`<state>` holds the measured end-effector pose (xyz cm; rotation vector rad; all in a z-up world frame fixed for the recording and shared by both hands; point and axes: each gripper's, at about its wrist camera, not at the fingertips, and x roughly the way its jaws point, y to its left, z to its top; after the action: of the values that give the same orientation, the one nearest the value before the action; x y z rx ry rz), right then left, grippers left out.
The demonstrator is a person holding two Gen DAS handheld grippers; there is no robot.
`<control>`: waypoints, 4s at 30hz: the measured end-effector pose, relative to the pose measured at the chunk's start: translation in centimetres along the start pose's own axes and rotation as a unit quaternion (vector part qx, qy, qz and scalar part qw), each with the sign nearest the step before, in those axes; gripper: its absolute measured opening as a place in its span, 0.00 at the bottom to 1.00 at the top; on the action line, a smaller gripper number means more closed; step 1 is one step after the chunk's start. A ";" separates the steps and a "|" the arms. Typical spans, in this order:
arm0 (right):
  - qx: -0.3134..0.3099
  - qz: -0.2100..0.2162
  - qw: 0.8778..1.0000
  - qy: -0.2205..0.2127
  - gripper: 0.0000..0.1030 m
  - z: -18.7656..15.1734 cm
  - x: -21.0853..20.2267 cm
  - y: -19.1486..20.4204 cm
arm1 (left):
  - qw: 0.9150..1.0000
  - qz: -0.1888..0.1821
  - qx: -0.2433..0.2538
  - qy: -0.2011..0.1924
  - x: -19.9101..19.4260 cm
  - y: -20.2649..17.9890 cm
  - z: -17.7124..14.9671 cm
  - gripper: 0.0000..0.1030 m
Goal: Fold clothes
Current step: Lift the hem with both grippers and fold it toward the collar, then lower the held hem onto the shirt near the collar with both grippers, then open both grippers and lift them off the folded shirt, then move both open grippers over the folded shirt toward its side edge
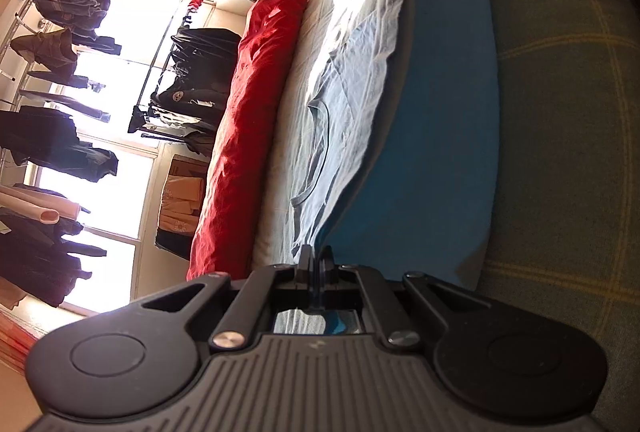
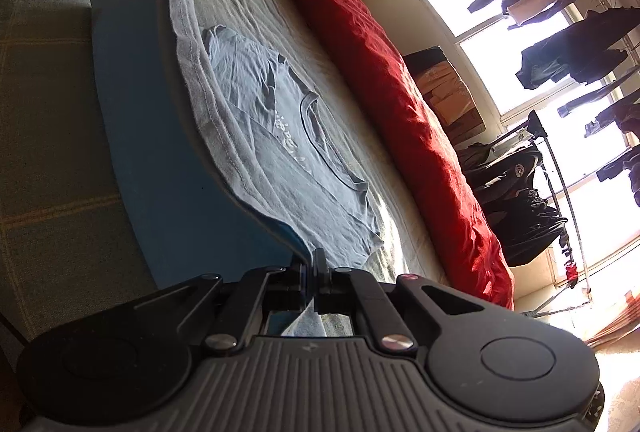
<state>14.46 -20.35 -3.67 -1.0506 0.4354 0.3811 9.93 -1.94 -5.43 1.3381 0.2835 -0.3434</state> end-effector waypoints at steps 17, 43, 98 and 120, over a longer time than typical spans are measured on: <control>0.015 -0.011 1.000 -0.002 0.03 1.0 6.7 -2.7 | 1.000 0.004 -0.014 0.010 6.8 2.1 -0.8 0.01; 0.035 -0.022 0.999 0.010 0.03 1.8 18.4 -5.7 | 0.999 -0.001 -0.037 0.025 17.2 3.9 -1.6 0.02; 0.291 0.224 0.928 0.067 0.14 -2.1 18.5 -12.0 | 0.947 -0.183 -0.259 0.054 16.8 8.7 -1.5 0.37; 0.430 0.195 0.880 0.048 0.16 -5.6 24.8 -18.5 | 0.866 -0.207 -0.450 0.072 26.4 10.4 -4.7 0.40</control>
<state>43.91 -31.25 -5.15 -0.1006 0.8164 0.4293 38.28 2.55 -7.51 0.3611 0.7589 -0.3978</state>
